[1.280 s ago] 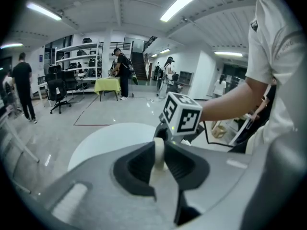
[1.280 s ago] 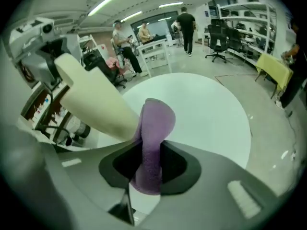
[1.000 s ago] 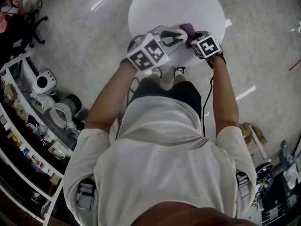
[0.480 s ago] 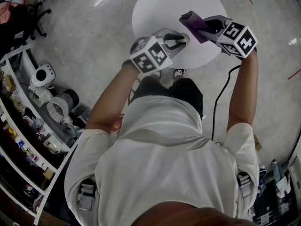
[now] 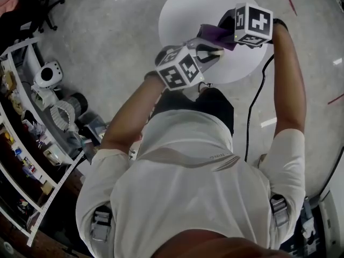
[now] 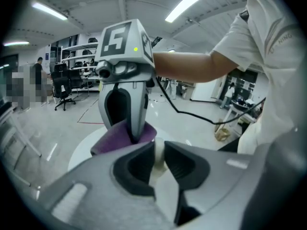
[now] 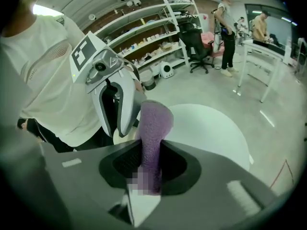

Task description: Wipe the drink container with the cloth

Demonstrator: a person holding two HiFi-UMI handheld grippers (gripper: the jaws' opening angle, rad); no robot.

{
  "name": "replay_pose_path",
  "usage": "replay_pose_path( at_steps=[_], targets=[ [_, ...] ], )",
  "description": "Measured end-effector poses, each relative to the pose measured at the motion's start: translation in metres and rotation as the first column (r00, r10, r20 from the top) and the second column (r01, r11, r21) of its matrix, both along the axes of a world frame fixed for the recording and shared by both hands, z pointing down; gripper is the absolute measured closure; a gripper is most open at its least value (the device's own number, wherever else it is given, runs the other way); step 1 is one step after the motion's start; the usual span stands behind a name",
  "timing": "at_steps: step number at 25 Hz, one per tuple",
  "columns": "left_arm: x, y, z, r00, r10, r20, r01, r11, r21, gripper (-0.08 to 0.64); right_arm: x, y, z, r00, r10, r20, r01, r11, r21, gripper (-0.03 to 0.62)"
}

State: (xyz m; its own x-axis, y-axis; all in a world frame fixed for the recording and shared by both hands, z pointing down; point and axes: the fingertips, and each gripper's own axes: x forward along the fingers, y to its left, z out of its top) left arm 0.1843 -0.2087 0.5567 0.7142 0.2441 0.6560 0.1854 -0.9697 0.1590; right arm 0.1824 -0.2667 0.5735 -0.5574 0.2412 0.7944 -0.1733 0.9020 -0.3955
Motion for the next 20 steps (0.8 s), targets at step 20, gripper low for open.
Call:
replay_pose_path(
  at_steps=[20],
  targets=[
    [-0.01,-0.009,0.007,0.999,-0.048,0.016,0.049,0.998,-0.027,0.495,-0.023,-0.019,0.121,0.991,-0.043,-0.128,0.042,0.999,-0.011,0.494]
  ],
)
